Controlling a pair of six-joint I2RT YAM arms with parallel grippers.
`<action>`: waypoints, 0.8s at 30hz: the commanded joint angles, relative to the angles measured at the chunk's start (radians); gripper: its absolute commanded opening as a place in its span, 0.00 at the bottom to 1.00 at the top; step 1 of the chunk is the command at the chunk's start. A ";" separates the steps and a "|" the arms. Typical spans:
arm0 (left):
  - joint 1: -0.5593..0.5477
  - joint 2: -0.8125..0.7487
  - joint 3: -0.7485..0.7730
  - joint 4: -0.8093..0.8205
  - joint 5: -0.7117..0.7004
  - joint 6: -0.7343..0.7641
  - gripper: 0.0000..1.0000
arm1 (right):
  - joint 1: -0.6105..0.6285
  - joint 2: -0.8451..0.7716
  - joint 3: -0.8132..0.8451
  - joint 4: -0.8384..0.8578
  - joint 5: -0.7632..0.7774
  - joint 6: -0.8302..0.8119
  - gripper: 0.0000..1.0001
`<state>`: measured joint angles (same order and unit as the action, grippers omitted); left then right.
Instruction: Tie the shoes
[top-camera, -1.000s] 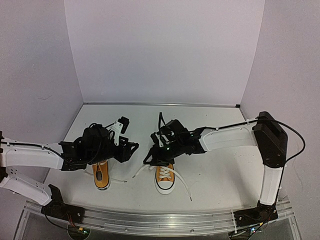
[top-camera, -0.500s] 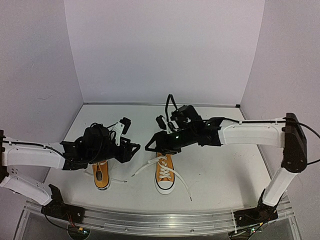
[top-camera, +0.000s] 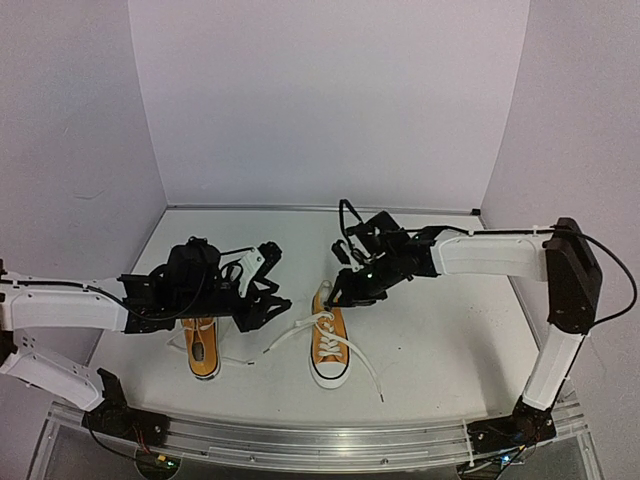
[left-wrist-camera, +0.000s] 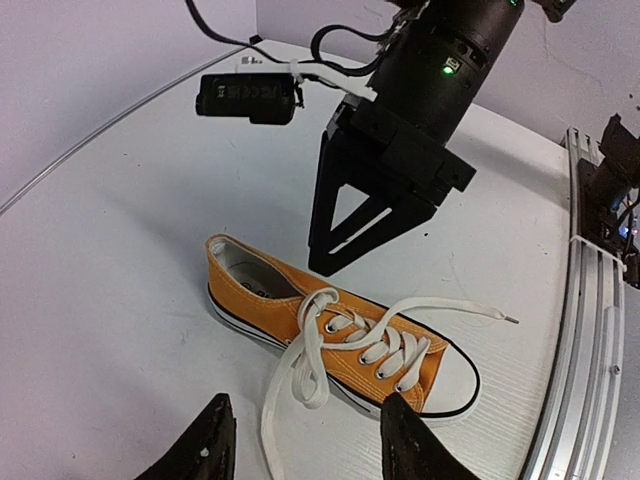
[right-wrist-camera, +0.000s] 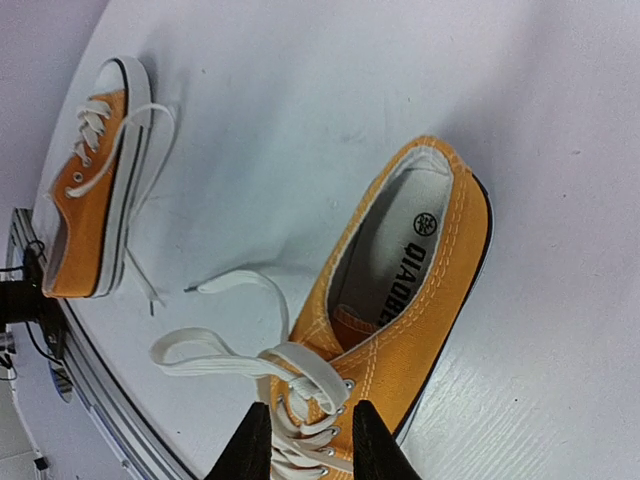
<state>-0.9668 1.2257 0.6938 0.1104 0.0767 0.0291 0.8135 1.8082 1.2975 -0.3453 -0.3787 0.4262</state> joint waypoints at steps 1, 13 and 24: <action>0.004 0.030 0.045 -0.012 0.064 0.031 0.48 | 0.007 0.045 0.088 -0.079 0.015 -0.093 0.26; 0.004 0.126 0.098 -0.049 0.049 0.027 0.50 | 0.006 0.146 0.159 -0.102 -0.001 -0.126 0.24; 0.004 0.213 0.145 -0.048 0.017 0.008 0.52 | 0.008 0.197 0.182 -0.137 -0.017 -0.154 0.20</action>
<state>-0.9668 1.4077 0.7840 0.0563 0.1208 0.0441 0.8169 1.9880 1.4464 -0.4533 -0.3869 0.3008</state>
